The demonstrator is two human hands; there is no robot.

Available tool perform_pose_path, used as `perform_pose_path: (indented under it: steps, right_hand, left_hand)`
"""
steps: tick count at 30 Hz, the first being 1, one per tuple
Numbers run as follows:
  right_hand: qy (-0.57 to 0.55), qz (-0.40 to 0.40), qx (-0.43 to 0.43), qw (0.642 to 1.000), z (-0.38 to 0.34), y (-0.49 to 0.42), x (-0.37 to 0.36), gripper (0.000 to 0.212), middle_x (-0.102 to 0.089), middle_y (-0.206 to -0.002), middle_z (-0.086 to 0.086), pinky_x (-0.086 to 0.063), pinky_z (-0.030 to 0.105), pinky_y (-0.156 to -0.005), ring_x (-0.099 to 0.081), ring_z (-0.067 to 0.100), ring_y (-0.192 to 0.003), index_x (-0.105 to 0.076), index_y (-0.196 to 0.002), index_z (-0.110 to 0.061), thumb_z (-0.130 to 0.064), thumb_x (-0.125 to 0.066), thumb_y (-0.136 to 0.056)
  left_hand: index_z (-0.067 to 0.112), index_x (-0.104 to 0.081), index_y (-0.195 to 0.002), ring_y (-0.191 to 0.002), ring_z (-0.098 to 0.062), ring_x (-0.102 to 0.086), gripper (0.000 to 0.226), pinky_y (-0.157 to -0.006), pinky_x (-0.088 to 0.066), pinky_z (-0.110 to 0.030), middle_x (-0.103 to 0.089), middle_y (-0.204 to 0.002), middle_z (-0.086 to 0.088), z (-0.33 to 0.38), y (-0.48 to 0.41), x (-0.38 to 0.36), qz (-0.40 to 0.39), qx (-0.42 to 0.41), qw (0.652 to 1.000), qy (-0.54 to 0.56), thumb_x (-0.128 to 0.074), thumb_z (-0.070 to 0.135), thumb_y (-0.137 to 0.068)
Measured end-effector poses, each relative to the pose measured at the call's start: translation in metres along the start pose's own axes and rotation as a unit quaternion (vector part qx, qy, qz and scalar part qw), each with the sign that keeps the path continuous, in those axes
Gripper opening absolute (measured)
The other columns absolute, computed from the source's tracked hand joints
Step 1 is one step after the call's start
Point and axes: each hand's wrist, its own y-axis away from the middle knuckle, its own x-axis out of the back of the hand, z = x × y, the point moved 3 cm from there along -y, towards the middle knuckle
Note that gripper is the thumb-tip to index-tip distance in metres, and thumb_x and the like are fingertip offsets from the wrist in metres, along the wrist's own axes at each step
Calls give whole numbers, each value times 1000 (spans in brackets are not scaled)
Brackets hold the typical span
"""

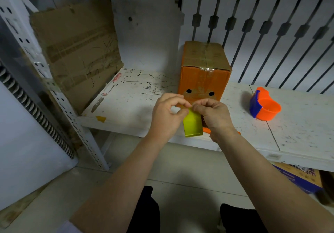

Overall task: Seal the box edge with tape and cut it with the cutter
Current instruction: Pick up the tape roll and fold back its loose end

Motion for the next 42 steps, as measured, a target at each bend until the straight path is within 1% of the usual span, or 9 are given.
perform_pose_path:
  steps: [5,8,11,18,23,26,31,37,42]
  right_hand:
    - [23,-1,4,1000,0,-1,2,19,-63,-70,1,-46,26,-59,-55,16,-65,-63,-65,-17,-9,-64,-82]
    - [30,-14,9,999,-1,1,2,20,-64,-71,0,-48,27,-61,-57,16,-69,-64,-65,-19,-10,-64,-83]
    - [26,-23,16,999,-4,3,2,20,-64,-71,-1,-48,26,-58,-57,14,-67,-64,-66,-18,-8,-63,-83]
    - [33,-35,30,998,-7,5,3,17,-64,-71,-2,-47,22,-54,-58,9,-64,-64,-69,-17,-9,-64,-84]
    - [38,-45,30,998,-6,4,3,17,-65,-73,0,-50,25,-57,-58,12,-67,-64,-69,-16,-8,-63,-84]
    - [37,-51,28,998,-5,4,3,17,-65,-73,1,-51,27,-59,-59,13,-67,-64,-69,-15,-7,-63,-84]
    - [36,-47,30,998,-4,4,3,17,-65,-73,2,-52,32,-66,-59,17,-70,-65,-68,-16,-7,-64,-83]
    - [36,-41,29,998,-3,4,4,16,-66,-71,2,-54,29,-65,-61,16,-66,-67,-68,-17,-7,-67,-82]
    - [36,-42,16,998,-1,1,3,12,-66,-73,2,-55,30,-68,-61,14,-68,-66,-70,-14,-6,-69,-80]
  left_hand:
    - [25,-60,-57,-101,-9,-52,43,-78,-41,-12,-56,-104,4,-1,0,0,14,-18,1000,-7,-56,-14,-75]
    - [15,-73,-74,-92,-12,-58,29,-72,-45,-13,-62,-95,1,1,-1,2,31,-35,999,-15,-55,-7,-82]
    - [16,-74,-87,-86,-11,-61,21,-69,-49,-15,-68,-94,-2,-1,-1,2,26,-32,999,-22,-59,2,-84]
    - [13,-71,-99,-69,1,-58,24,-63,-47,-4,-67,-84,2,-2,-3,4,22,51,998,7,-70,8,-76]
    - [11,-71,-98,-66,-1,-57,27,-69,-51,-13,-64,-75,10,-3,-3,4,21,82,996,37,-74,5,-72]
    - [8,-71,-96,-67,-2,-59,24,-72,-53,-16,-65,-74,7,-3,-2,4,33,86,995,37,-73,3,-73]
    - [8,-71,-95,-74,-11,-61,18,-73,-52,-16,-69,-90,-6,-2,-2,2,44,36,998,-23,-70,5,-77]
    - [9,-70,-88,-80,-18,-59,9,-74,-51,-29,-66,-88,-7,0,-1,-2,51,-19,991,-123,-67,7,-80]
    - [9,-66,-81,-79,-14,-51,4,-71,-43,-22,-45,-92,1,2,-1,-4,40,-20,985,-167,-63,10,-84]
